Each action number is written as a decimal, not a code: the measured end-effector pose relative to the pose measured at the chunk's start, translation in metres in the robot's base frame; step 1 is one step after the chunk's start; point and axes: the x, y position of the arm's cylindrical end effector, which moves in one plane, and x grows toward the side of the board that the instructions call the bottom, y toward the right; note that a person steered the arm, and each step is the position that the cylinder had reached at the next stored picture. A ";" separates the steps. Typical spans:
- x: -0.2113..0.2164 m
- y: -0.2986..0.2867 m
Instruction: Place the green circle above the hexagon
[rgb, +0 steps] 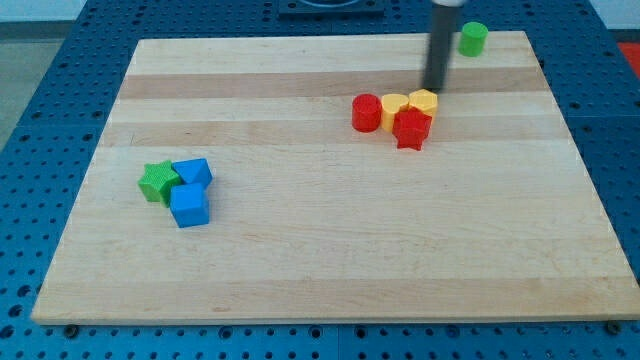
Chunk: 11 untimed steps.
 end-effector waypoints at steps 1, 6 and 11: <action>-0.023 0.097; -0.131 -0.076; -0.109 0.006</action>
